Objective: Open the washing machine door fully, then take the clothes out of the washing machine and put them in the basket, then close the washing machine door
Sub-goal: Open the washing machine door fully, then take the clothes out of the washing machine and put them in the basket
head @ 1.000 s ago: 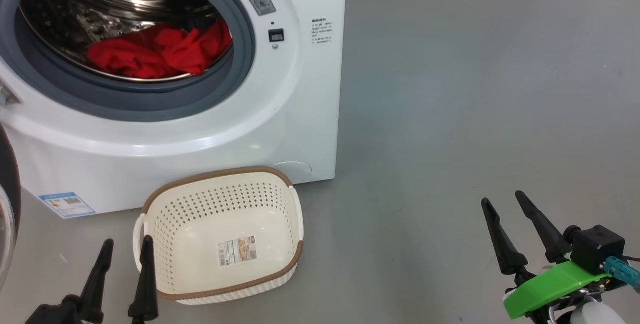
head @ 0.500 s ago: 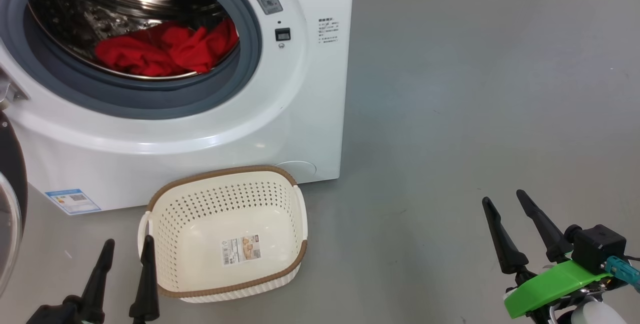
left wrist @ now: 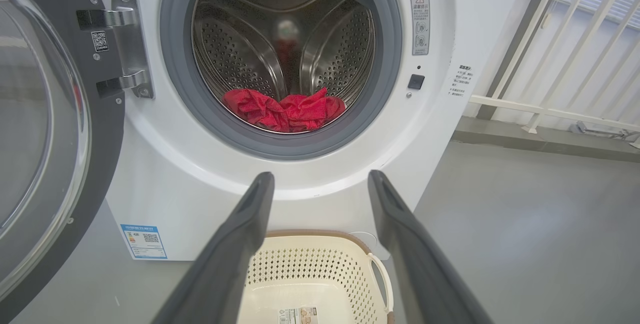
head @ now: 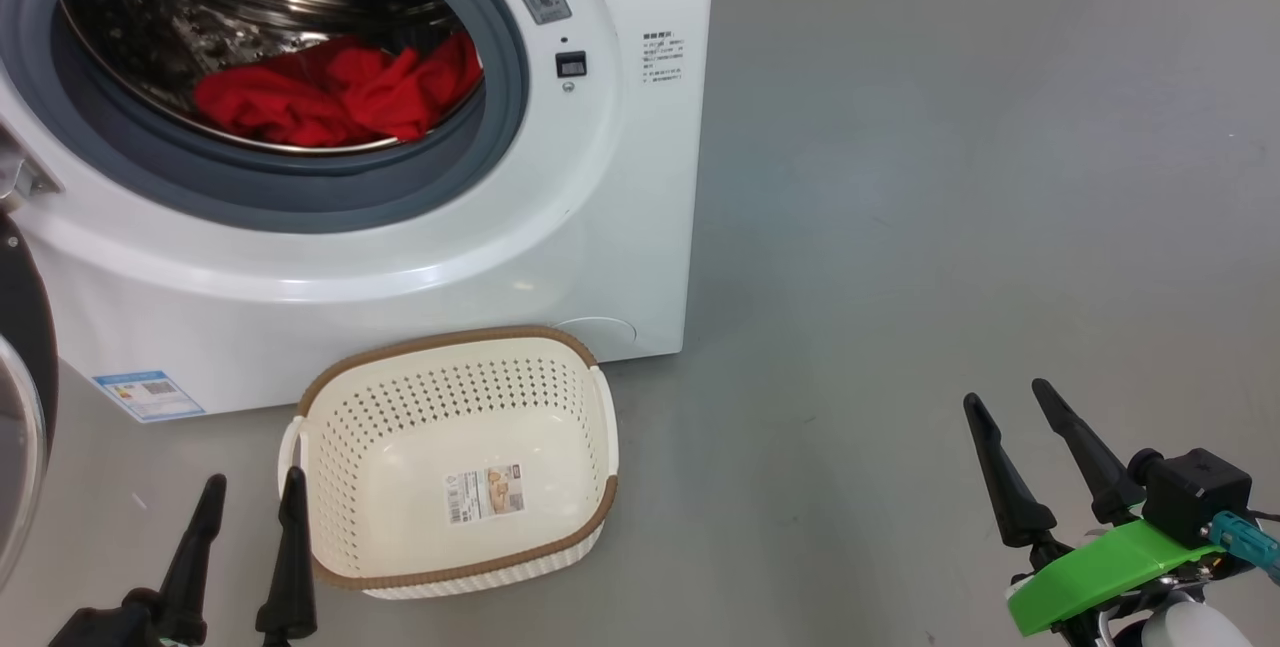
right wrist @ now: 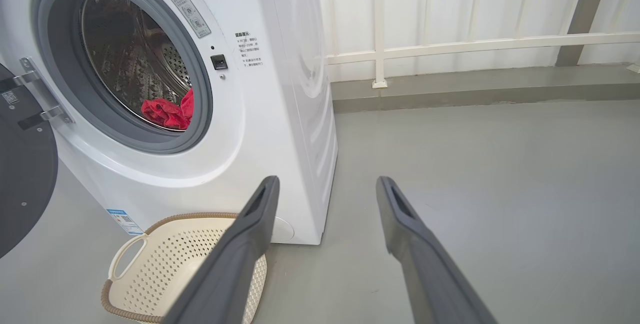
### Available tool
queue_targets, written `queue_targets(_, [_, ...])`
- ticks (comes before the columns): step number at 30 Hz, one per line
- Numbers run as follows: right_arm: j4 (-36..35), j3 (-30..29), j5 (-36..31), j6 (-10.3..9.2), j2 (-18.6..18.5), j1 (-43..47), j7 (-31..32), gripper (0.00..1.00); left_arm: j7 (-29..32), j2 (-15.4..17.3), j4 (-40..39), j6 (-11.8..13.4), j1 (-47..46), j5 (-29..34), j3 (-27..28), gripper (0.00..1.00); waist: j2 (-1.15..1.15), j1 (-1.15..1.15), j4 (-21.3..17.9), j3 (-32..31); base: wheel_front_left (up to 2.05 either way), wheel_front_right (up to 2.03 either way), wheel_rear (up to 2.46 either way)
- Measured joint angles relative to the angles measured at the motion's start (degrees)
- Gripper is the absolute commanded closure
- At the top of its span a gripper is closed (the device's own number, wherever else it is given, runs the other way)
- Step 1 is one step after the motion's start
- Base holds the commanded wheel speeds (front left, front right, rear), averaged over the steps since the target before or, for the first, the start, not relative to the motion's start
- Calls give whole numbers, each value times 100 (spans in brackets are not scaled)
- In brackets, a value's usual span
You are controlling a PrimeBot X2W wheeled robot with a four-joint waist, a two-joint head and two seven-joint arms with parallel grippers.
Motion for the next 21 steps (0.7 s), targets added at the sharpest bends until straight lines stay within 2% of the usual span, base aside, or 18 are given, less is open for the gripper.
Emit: queue_targets(21, [-1,10,0,1,21,-3,0,0,0,0,-5,0,-20,0,27,0,0,0,59,62,79,-82,3])
